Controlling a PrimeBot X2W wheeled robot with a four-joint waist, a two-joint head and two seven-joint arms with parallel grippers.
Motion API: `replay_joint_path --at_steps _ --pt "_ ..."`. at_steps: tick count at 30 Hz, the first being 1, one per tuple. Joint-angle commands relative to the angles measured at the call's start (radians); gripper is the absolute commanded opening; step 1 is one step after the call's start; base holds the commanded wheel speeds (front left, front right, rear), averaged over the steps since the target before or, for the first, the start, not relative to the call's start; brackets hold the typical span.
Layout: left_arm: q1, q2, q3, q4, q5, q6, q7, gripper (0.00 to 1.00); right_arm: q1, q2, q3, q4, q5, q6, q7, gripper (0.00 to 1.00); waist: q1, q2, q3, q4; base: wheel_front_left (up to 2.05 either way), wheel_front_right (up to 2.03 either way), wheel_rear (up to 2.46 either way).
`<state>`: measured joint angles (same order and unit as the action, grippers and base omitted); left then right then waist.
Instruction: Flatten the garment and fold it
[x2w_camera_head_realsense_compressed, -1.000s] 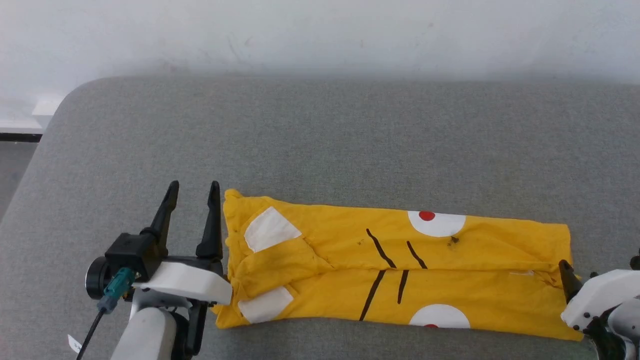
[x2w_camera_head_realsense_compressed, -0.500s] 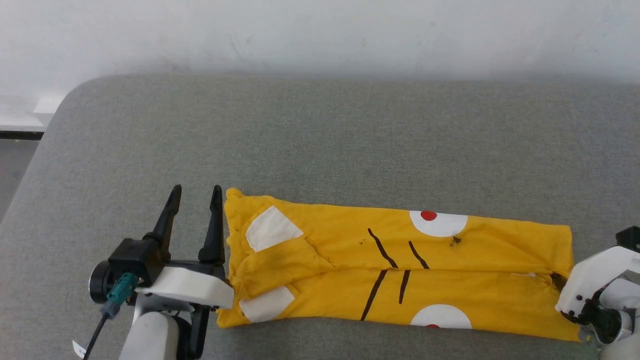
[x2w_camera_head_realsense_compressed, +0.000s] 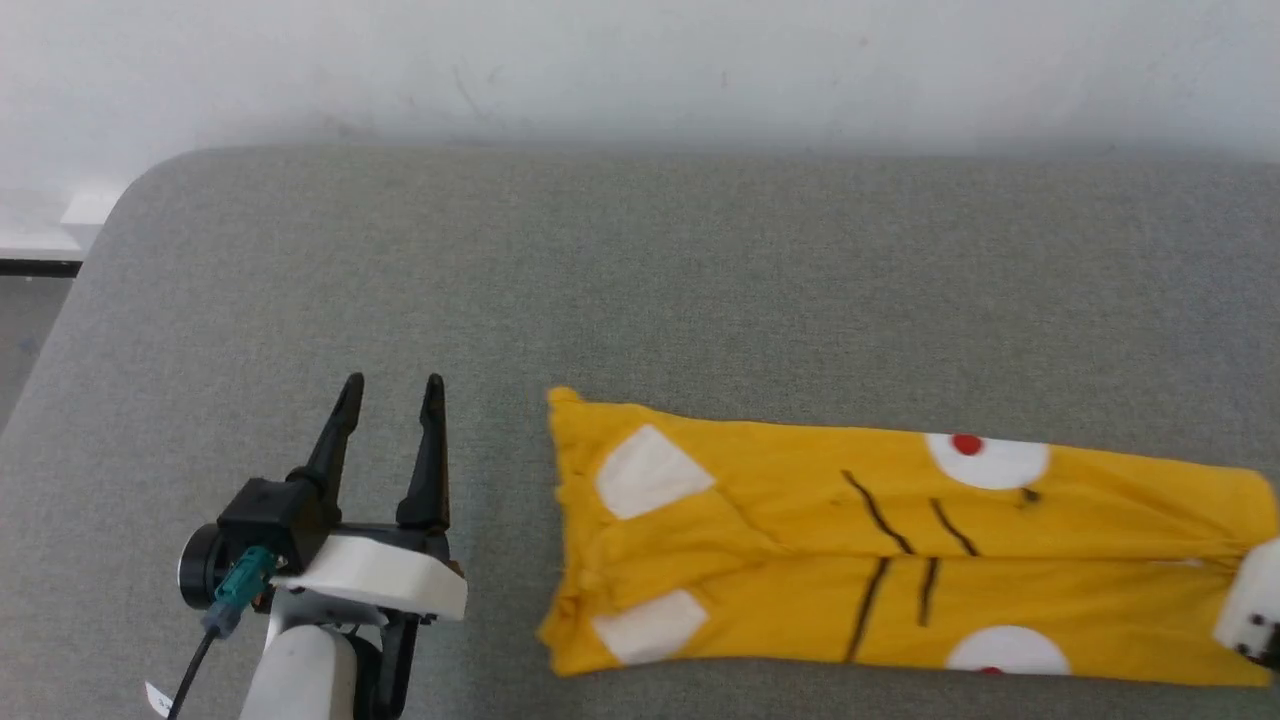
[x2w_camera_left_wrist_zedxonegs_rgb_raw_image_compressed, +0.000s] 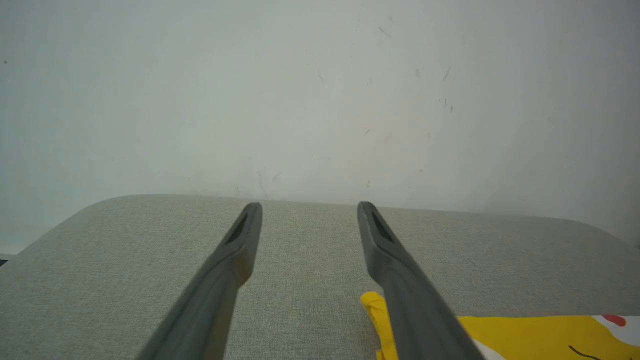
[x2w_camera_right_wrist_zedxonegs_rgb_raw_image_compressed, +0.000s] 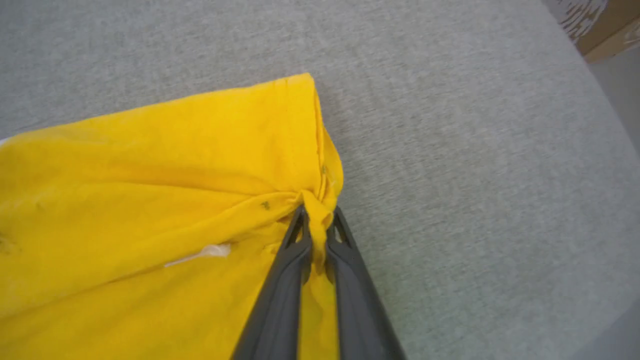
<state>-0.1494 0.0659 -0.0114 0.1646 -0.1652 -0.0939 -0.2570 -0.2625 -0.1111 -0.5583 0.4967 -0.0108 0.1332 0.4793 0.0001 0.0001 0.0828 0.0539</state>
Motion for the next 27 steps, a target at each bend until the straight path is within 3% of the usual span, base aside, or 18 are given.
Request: replay_joint_path --at_steps 1,9,15,19,27 --pt "0.001 -0.006 0.003 0.004 0.009 -0.008 -0.005 1.0 0.012 -0.031 -0.038 -0.008 -0.037 -0.002 -0.038 0.0 -0.0001 -0.0001 0.005 0.003 0.0 0.0 0.0" --pt "-0.005 -0.011 0.009 0.012 0.017 -0.017 -0.005 1.0 0.008 -0.078 -0.117 0.011 -0.135 -0.002 -0.124 0.0 -0.0001 -0.0001 0.019 0.01 0.0 0.0 0.0" --pt "-0.004 -0.013 0.01 0.018 0.021 -0.022 -0.005 1.0 0.04 -0.082 -0.01 -0.042 -0.08 -0.002 -0.072 0.0 -0.0001 -0.0001 0.013 0.019 0.0 0.0 0.0" --pt "-0.003 -0.014 0.009 0.024 0.027 -0.023 -0.005 1.0 0.125 -0.074 0.102 -0.215 -0.006 -0.002 0.05 0.0 -0.0001 -0.0001 0.004 0.03 0.0 0.0 0.0" --pt "-0.003 -0.015 0.001 0.031 0.031 -0.027 -0.005 1.0 0.281 -0.051 0.341 -0.748 0.147 -0.002 0.346 0.0 -0.0001 -0.0001 -0.003 0.041 0.0 0.0 0.0"
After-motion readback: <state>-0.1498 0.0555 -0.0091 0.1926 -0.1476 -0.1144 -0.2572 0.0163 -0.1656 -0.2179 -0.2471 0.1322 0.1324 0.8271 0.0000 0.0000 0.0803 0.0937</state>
